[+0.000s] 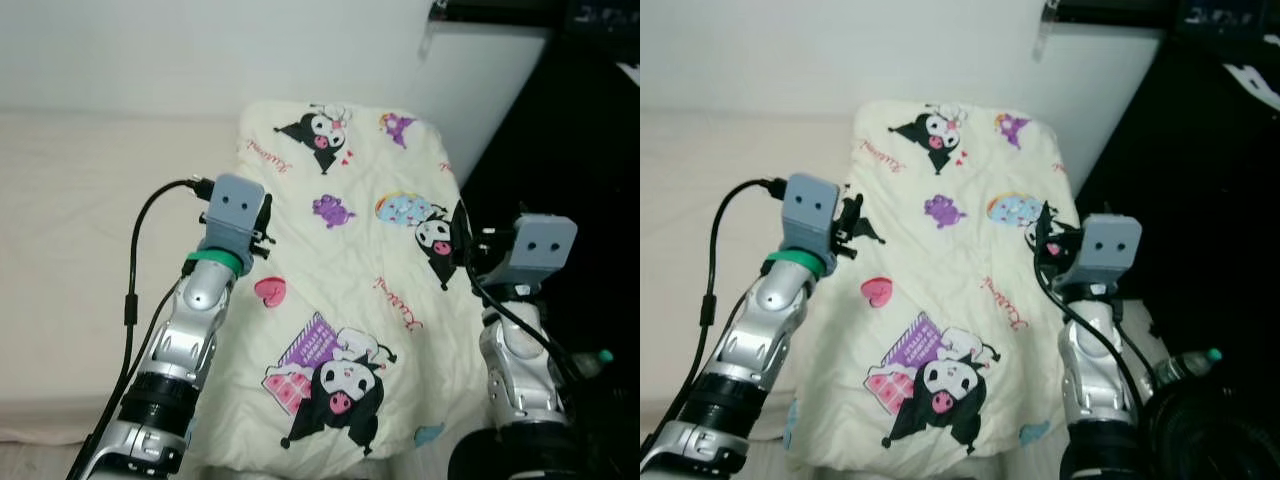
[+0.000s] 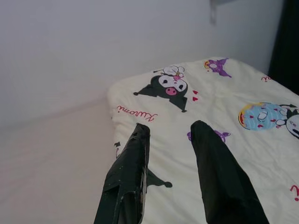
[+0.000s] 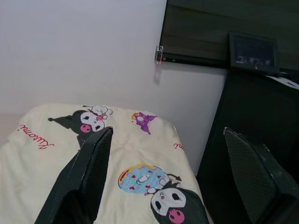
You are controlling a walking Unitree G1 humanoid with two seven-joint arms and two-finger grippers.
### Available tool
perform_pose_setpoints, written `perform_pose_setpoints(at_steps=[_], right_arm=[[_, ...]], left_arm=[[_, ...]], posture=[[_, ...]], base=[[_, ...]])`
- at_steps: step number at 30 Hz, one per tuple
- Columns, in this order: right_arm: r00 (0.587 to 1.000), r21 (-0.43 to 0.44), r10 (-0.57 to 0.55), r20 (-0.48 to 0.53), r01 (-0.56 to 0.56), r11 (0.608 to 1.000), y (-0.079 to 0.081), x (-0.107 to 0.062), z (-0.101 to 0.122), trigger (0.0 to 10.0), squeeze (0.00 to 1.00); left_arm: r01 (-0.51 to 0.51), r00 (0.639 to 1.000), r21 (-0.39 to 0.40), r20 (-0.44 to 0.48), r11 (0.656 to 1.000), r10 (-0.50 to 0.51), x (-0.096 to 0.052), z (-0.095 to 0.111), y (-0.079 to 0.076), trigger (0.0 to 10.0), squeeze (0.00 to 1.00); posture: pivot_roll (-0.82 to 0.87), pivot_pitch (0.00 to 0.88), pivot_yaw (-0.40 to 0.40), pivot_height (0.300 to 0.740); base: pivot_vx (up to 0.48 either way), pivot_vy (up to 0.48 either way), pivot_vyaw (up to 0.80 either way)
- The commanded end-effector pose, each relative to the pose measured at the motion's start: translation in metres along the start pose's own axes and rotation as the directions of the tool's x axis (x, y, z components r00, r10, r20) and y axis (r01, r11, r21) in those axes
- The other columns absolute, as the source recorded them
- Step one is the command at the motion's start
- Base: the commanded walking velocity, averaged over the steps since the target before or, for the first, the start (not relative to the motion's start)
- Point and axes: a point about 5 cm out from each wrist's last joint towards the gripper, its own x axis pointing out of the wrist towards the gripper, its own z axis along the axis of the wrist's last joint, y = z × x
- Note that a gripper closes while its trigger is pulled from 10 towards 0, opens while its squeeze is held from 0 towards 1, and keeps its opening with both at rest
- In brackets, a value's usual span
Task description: Clean up the room
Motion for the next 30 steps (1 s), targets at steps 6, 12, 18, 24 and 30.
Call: perform_pose_setpoints(at_steps=[6,12,18,24,30], right_arm=[[0.998,0.025,-0.020,-0.053,0.021,0.999,0.003,-0.014,-0.015,10.0,0.00],[0.998,0.038,0.005,-0.056,-0.003,0.999,0.013,-0.012,-0.017,10.0,0.00],[0.998,0.043,0.022,-0.060,-0.020,0.999,0.019,-0.011,-0.017,10.0,0.00],[0.997,0.046,0.030,-0.065,-0.027,0.999,0.021,-0.014,-0.019,10.0,0.00],[0.997,0.048,0.036,-0.072,-0.033,0.998,0.022,-0.019,-0.021,10.0,0.00]], left_arm=[[0.043,0.999,0.043,0.004,0.998,-0.044,-0.004,-0.004,-0.004,10.0,0.00],[0.043,0.999,0.051,0.001,0.998,-0.043,-0.005,-0.005,-0.001,10.0,0.00],[0.054,0.999,0.050,-0.008,0.997,-0.054,-0.008,-0.007,-0.003,10.0,0.00],[0.059,0.998,0.070,0.016,0.996,-0.061,-0.009,-0.005,-0.005,10.0,0.00],[0.074,0.997,0.075,0.018,0.994,-0.075,-0.012,-0.008,-0.008,10.0,0.00]], posture=[[-0.07,0.023,0.045,0.732],[-0.06,0.022,0.040,0.732],[-0.06,0.026,0.039,0.732],[-0.06,0.034,0.045,0.732],[-0.06,0.045,0.048,0.732]], base=[[0.000,0.000,0.00],[0.000,0.000,0.00],[0.000,0.000,0.00],[0.000,-0.157,0.00],[0.000,-0.466,0.00]])
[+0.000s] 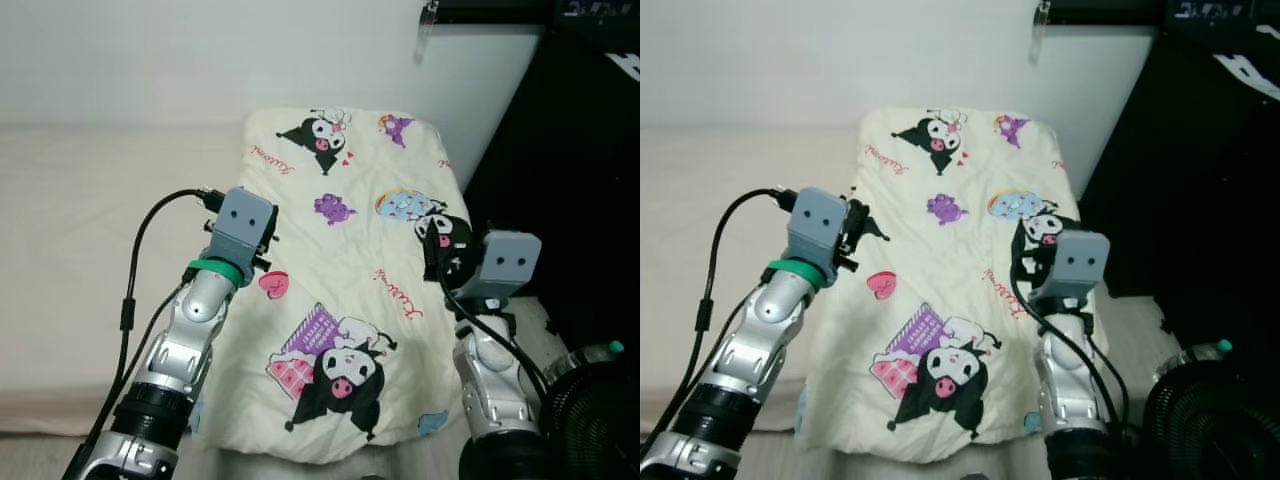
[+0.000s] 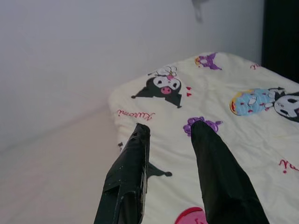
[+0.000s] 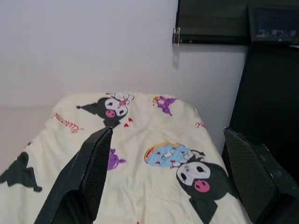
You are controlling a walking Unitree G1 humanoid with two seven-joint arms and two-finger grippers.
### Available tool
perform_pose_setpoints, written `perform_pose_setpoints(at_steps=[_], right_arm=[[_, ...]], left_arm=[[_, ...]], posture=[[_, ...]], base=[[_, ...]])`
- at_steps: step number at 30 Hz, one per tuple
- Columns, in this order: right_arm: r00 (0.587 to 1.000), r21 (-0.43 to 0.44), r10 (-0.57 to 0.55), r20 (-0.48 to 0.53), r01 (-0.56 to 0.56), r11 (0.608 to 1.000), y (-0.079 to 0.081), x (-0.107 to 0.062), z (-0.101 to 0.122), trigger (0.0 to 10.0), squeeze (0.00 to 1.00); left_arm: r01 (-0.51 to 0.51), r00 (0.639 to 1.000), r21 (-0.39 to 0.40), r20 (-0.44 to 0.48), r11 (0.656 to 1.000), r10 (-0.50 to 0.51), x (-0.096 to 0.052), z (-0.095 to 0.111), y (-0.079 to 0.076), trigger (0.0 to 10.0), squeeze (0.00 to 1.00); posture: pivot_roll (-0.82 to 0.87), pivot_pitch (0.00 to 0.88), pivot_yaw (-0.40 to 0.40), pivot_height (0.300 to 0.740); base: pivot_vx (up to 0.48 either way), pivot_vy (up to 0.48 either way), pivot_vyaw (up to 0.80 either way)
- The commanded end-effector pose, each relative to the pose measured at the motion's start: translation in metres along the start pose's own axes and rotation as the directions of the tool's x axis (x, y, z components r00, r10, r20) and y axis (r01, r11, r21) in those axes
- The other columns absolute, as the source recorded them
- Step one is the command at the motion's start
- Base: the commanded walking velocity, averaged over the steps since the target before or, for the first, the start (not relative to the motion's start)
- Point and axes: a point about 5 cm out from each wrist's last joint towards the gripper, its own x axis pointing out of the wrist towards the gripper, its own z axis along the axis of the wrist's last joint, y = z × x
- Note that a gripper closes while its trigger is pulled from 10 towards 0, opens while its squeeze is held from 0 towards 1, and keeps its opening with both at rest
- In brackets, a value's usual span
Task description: Clean up the room
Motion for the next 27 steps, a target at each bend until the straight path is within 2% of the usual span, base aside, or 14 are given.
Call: perform_pose_setpoints(at_steps=[1,9,13,16,27], right_arm=[[1.000,-0.014,-0.009,-0.006,0.009,1.000,-0.0050,-0.0042,-0.0028,10.0,0.00],[1.000,-0.015,-0.011,-0.009,0.011,1.000,-0.0054,-0.0055,-0.0037,10.0,0.00],[1.000,-0.015,-0.013,-0.011,0.012,1.000,-0.0055,-0.0063,-0.0042,10.0,0.00],[1.000,-0.016,-0.014,-0.012,0.014,1.000,-0.0060,-0.0063,-0.0043,10.0,0.00],[1.000,-0.018,-0.018,-0.017,0.018,1.000,-0.0066,-0.0065,-0.0053,10.0,0.00]], left_arm=[[0.023,1.000,0.004,-0.006,1.000,-0.023,-0.0033,-0.0032,-0.0051,10.0,0.00],[0.023,0.999,0.004,-0.035,1.000,-0.023,-0.0032,-0.0064,-0.0052,10.0,0.00],[-0.019,0.996,-0.010,-0.088,1.000,0.018,-0.0003,-0.0115,-0.0008,10.0,0.00],[-0.023,0.996,-0.010,-0.086,1.000,0.022,0.0001,-0.0113,-0.0001,10.0,0.00],[-0.018,0.997,-0.006,-0.070,1.000,0.017,-0.0002,-0.0086,-0.0010,10.0,0.00]], posture=[[-0.06,0.046,0.049,0.732],[-0.06,0.049,0.052,0.732],[-0.07,0.048,0.053,0.732],[-0.07,0.048,0.053,0.732],[-0.07,0.049,0.056,0.732]], base=[[0.000,-0.465,0.00],[0.000,-0.442,0.00],[0.000,0.161,0.00],[0.000,0.327,0.00],[0.000,0.000,0.00]])
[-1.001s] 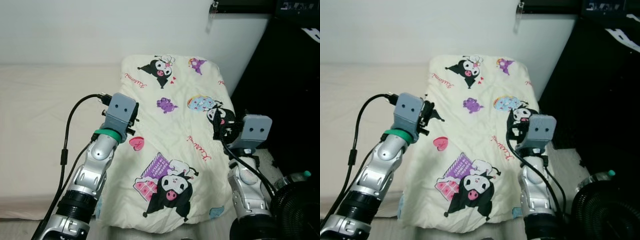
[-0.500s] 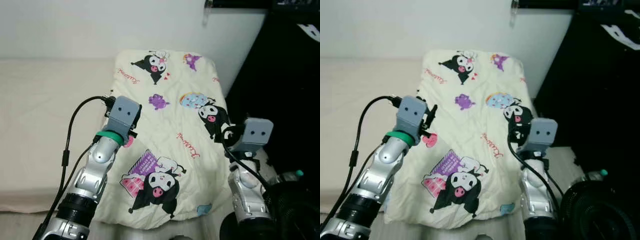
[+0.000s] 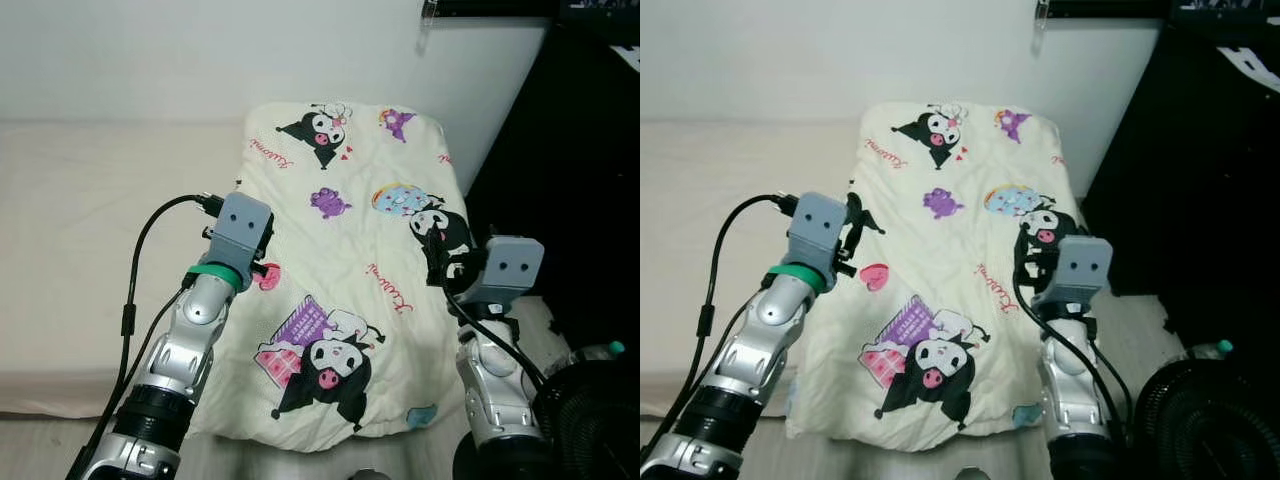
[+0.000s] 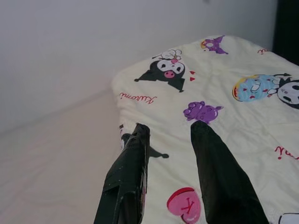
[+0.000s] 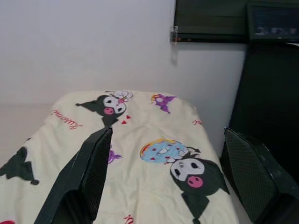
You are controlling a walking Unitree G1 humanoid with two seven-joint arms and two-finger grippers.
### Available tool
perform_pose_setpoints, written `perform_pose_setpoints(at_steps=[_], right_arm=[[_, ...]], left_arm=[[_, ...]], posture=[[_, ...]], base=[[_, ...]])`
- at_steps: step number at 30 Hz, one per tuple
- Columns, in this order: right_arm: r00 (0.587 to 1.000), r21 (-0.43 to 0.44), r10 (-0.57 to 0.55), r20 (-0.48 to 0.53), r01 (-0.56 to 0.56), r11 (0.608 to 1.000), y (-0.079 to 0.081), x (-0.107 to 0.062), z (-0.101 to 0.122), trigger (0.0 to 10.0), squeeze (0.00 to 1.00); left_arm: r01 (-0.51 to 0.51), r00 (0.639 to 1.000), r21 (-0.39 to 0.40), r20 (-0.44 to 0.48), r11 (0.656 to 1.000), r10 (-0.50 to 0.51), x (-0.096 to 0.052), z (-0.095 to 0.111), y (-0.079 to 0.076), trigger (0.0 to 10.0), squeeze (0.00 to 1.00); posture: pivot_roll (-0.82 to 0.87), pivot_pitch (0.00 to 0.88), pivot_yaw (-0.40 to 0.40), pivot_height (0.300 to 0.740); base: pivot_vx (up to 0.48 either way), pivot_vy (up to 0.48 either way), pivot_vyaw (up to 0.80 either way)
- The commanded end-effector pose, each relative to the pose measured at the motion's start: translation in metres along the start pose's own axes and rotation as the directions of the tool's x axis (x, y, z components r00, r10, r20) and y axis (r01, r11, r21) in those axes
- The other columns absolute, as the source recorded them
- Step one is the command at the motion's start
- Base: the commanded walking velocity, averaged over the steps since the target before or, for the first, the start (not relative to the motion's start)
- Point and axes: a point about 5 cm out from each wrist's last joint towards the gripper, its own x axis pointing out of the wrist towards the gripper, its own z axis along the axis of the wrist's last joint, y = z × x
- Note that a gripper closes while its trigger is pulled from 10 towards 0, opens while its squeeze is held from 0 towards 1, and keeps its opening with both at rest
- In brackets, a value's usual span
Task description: Clean up the room
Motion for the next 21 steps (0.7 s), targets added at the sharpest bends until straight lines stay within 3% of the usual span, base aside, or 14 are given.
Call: perform_pose_setpoints(at_steps=[1,15,21], right_arm=[[1.000,-0.004,-0.006,-0.018,0.006,1.000,-0.0004,-0.0038,-0.0049,10.0,0.00],[0.999,-0.018,-0.006,-0.044,0.005,1.000,0.0037,-0.0044,-0.0085,10.0,0.00],[0.999,-0.019,-0.001,-0.047,0.000,1.000,0.0042,-0.0048,-0.0094,10.0,0.00]], left_arm=[[0.003,1.000,0.010,-0.003,1.000,-0.003,-0.0006,-0.0002,0.0000,10.0,0.00],[0.001,1.000,-0.005,-0.009,1.000,-0.001,-0.0005,-0.0002,0.0009,10.0,0.00],[-0.003,1.000,-0.015,-0.010,1.000,0.003,-0.0012,-0.0004,0.0012,10.0,0.00]], posture=[[-0.07,0.048,0.057,0.732],[-0.06,0.049,0.060,0.732],[-0.06,0.050,0.059,0.732]], base=[[0.000,0.000,0.00],[0.000,0.000,0.00],[0.000,0.399,0.00]])
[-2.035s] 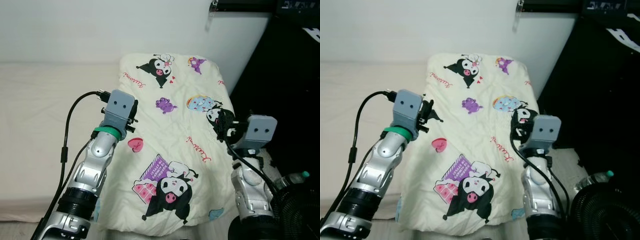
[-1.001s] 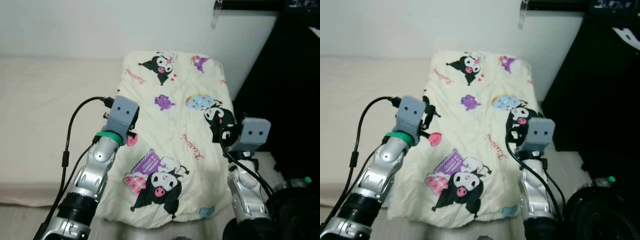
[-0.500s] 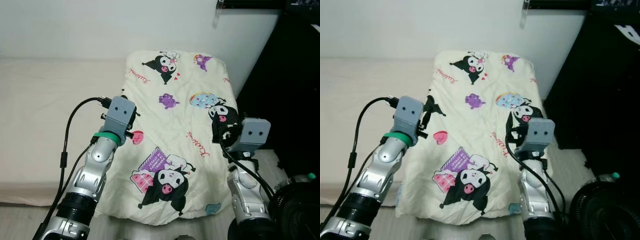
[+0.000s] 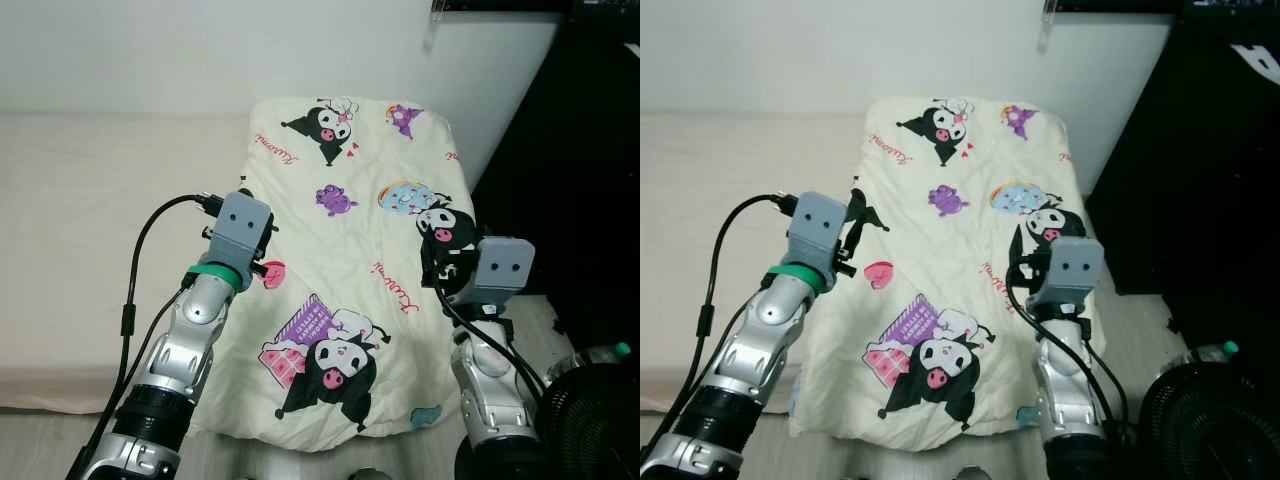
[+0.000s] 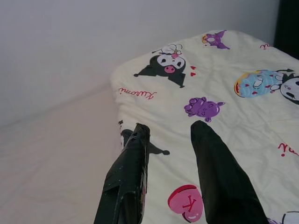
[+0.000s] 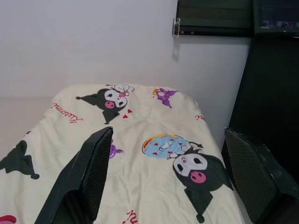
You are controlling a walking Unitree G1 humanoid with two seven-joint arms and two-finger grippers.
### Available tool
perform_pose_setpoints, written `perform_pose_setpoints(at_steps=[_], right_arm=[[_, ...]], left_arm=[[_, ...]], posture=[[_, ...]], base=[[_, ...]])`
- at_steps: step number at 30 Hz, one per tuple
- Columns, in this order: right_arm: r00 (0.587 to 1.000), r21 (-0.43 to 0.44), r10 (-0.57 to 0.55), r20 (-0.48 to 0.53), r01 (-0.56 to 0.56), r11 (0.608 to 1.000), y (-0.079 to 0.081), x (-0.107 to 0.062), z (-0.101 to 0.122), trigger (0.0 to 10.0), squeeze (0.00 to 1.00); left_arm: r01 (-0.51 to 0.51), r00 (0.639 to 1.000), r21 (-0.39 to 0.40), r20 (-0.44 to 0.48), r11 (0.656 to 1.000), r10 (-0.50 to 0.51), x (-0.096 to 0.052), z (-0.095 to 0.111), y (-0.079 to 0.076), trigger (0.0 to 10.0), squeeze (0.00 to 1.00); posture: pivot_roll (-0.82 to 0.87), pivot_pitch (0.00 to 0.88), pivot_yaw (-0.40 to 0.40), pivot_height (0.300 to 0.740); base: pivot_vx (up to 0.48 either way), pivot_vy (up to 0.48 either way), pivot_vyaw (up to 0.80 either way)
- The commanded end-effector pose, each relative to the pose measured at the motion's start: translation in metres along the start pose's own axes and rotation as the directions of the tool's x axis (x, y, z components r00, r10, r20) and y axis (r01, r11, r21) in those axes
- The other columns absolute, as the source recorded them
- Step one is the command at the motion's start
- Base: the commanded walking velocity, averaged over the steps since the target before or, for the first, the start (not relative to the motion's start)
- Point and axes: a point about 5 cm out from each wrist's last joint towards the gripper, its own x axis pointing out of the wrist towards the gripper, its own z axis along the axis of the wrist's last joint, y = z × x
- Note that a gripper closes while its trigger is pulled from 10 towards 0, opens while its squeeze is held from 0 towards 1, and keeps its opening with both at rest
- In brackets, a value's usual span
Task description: Clean up the room
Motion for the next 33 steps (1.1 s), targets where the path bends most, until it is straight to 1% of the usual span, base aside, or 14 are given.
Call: perform_pose_setpoints(at_steps=[1,24,26,33], right_arm=[[0.999,-0.001,-0.001,-0.035,0.001,1.000,-0.0001,-0.0037,-0.0069,10.0,0.00],[0.999,-0.017,0.000,-0.053,-0.001,1.000,-0.0031,-0.0056,-0.0109,10.0,0.00],[0.999,-0.018,0.001,-0.054,-0.002,1.000,-0.0030,-0.0058,-0.0114,10.0,0.00],[0.998,-0.020,0.003,-0.057,-0.004,1.000,-0.0021,-0.0061,-0.0124,10.0,0.00]], left_arm=[[-0.002,1.000,-0.007,-0.005,1.000,0.002,-0.0013,-0.0003,0.0011,10.0,0.00],[-0.005,1.000,-0.011,-0.004,1.000,0.005,-0.0016,0.0001,-0.0002,10.0,0.00],[-0.005,1.000,-0.011,-0.003,1.000,0.005,-0.0017,0.0001,-0.0001,10.0,0.00],[0.000,1.000,-0.008,0.002,1.000,0.000,-0.0017,0.0009,-0.0001,10.0,0.00]], posture=[[-0.06,0.050,0.059,0.732],[-0.06,0.054,0.053,0.732],[-0.06,0.054,0.053,0.732],[-0.06,0.055,0.054,0.732]], base=[[0.000,0.480,0.00],[0.000,0.470,0.00],[0.000,0.304,0.00],[0.000,0.000,0.00]])
